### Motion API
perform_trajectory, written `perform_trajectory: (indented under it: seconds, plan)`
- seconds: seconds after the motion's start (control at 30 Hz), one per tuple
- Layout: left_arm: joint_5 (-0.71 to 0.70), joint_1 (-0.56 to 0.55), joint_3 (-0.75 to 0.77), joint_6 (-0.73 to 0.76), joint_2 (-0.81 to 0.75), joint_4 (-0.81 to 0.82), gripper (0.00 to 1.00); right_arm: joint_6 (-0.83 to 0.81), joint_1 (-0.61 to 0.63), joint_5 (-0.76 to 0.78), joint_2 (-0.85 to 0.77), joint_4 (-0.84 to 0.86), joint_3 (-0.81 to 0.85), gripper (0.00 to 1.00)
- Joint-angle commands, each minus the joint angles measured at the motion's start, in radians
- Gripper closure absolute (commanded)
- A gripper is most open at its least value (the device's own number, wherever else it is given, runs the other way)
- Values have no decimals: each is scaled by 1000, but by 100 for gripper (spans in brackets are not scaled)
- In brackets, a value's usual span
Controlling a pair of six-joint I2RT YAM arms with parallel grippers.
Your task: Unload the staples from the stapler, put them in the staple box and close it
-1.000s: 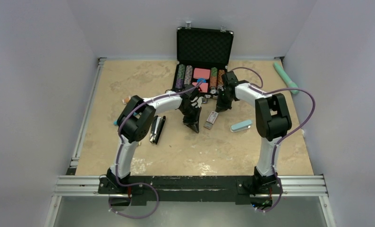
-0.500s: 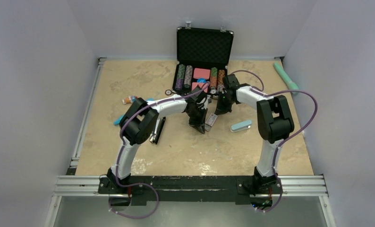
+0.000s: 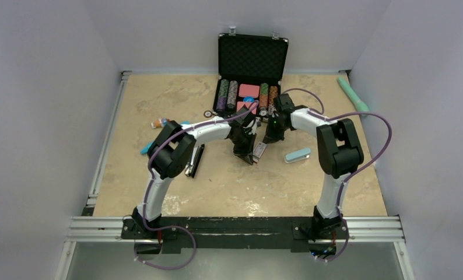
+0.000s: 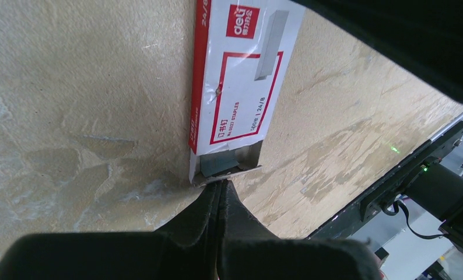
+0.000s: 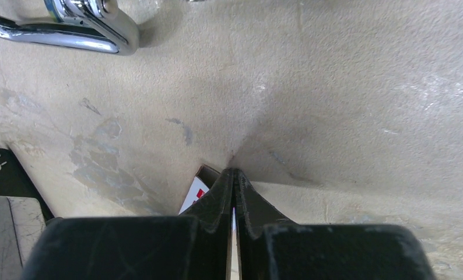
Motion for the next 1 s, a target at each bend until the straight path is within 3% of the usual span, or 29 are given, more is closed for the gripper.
perform_trajectory:
  seconds: [0.0, 0.97]
  plan:
    - [-84, 2, -19, 9, -16, 30, 100, -6, 18, -1, 5, -38, -44, 96]
    - [-96, 2, -32, 15, -27, 36, 100, -43, 57, 1, 61, -112, -41, 99]
